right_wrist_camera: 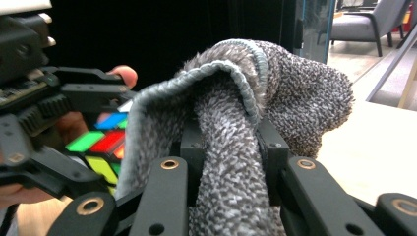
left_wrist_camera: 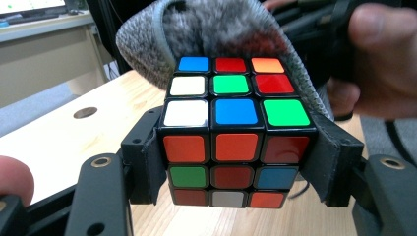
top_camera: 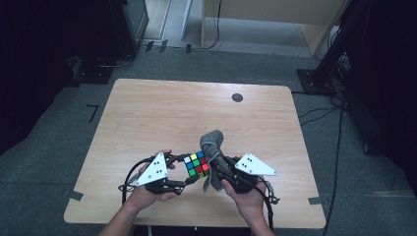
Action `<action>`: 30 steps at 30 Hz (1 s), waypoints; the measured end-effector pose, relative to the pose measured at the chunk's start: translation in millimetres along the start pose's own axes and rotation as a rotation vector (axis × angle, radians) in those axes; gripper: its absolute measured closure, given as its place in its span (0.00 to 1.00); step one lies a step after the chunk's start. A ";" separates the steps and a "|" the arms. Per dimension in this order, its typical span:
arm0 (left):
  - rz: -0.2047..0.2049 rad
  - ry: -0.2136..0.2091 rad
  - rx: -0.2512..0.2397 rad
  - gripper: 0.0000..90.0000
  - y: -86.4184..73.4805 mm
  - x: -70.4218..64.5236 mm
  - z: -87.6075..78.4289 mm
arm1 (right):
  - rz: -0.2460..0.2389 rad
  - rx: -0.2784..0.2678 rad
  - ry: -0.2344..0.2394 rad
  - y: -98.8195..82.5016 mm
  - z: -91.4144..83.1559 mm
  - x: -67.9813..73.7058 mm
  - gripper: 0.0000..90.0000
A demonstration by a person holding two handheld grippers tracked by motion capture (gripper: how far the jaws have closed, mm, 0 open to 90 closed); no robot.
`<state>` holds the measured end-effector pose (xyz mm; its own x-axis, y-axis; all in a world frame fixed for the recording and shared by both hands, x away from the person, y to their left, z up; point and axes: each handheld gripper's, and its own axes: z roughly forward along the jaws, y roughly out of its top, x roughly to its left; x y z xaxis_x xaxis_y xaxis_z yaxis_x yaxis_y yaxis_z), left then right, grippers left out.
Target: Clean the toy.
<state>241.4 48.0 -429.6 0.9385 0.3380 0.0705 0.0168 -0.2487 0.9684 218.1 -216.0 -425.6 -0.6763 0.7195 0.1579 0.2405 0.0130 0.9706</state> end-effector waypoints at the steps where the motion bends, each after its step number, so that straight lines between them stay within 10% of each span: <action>1: -0.005 -0.002 -0.015 0.39 1.0 0.7 -1.9 | 0.023 0.035 -0.007 -7.1 4.5 -3.3 0.81; 6: -0.036 0.012 -0.021 0.39 -1.4 7.7 -6.2 | 0.039 0.072 0.002 -12.5 8.2 -5.6 0.80; 12: -0.042 0.018 -0.025 0.39 -0.8 7.6 -5.2 | 0.004 -0.031 0.012 -1.2 -1.0 4.0 0.81; 14: -0.071 0.035 -0.069 0.39 1.1 11.3 -10.9 | 0.010 0.080 -0.010 -12.1 7.2 -6.1 0.81; 18: -0.142 0.065 -0.141 0.39 3.2 16.3 -18.3 | 0.075 0.085 0.005 -24.6 13.3 -7.6 0.81; 25: -0.129 0.062 -0.140 0.39 3.3 10.0 -13.0 | -0.093 0.152 0.116 -33.3 35.4 37.6 0.81; 28: -0.138 0.064 -0.144 0.39 2.4 12.3 -15.6 | -0.059 0.131 0.074 -29.1 31.0 28.5 0.81; 30: -0.134 0.071 -0.139 0.39 2.3 12.4 -15.5 | 0.051 0.054 0.016 -27.1 20.8 9.4 0.81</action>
<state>247.7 65.7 -422.9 0.9044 0.4239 -0.0493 0.0874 -0.0709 0.9937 219.7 -195.2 -454.2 -0.6729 0.7091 0.2107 0.3120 0.0138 0.9500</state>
